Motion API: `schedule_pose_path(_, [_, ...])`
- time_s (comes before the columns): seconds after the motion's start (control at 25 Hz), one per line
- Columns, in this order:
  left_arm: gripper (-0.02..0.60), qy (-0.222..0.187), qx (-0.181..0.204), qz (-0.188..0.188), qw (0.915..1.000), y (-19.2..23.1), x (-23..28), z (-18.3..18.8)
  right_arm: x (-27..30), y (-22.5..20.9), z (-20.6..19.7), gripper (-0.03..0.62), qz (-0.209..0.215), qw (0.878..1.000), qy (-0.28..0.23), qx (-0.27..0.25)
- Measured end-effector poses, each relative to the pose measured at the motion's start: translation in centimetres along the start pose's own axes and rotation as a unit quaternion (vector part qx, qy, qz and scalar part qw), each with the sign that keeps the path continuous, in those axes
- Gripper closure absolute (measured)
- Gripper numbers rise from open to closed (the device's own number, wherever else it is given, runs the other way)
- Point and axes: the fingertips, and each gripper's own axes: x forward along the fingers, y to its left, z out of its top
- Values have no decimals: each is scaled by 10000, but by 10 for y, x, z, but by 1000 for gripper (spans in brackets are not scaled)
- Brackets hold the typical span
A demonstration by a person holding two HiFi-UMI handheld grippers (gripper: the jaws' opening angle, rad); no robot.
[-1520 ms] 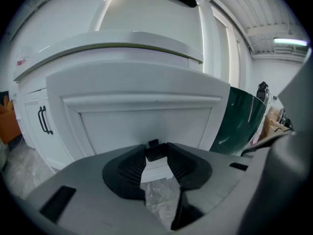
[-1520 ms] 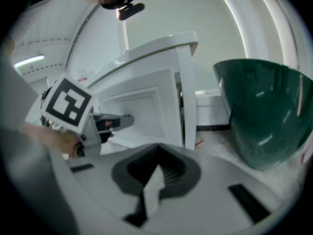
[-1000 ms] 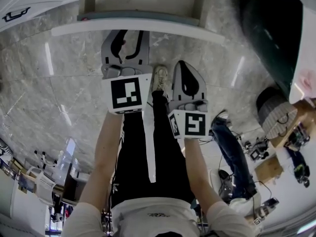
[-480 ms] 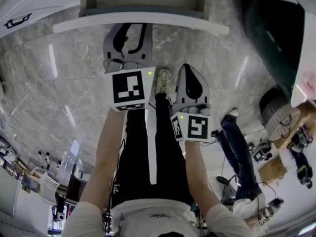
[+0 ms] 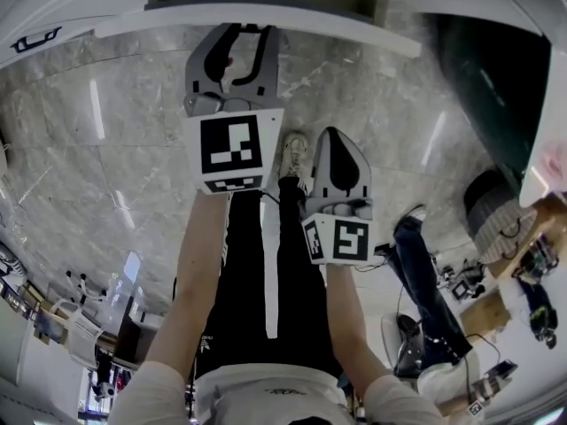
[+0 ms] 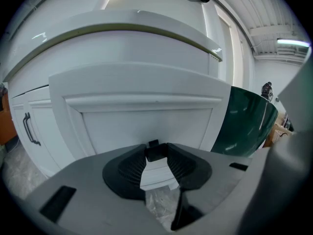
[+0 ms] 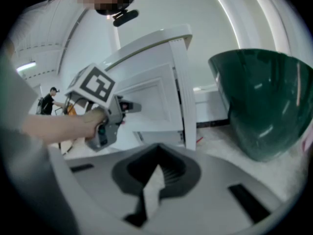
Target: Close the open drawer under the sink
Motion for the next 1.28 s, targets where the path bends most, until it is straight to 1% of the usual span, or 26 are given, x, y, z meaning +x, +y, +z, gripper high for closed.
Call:
schedule_pose_path(0.12, [431, 71, 105, -102, 9999, 9, 30, 18, 2, -4, -2, 565, -65, 10000, 30, 14])
schedule_pose_path(0.2, [433, 138, 178, -97, 9997, 11, 42, 23, 3, -5, -2, 565, -122, 9999, 67, 52])
schedule_pose_path(0.28, [433, 150, 204, -80, 9996, 13, 45, 24, 4, -3, 2, 565, -142, 9998, 60, 93])
schedule_pose_path(0.44, [433, 33, 178, -98, 9998, 14, 45, 26, 11, -5, 15, 565, -137, 9999, -43, 92])
schedule_pose_path(0.68, [433, -108, 109, -152, 9998, 13, 46, 25, 19, -1, 20, 565, -164, 9997, -113, 163])
schedule_pose_path(0.88, [431, -45, -111, -246, 9996, 13, 46, 25, 18, 9, 16, 565, -73, 9998, -79, 164])
schedule_pose_path(1.04, [430, -16, -196, -205, 9996, 10, 48, 26, 14, 9, 18, 565, -92, 9997, -113, 185])
schedule_pose_path(1.12, [428, -15, -344, -209, 9992, 10, 48, 26, 11, 11, 19, 565, -60, 9997, -135, 184])
schedule_pose_path(1.2, [425, -42, -576, -314, 9978, 9, 47, 25, 9, 11, 19, 565, -33, 9997, -153, 170])
schedule_pose_path(1.28, [392, -51, -747, -384, 9965, 8, 46, 23, 6, 9, 18, 565, -54, 9997, -164, 162])
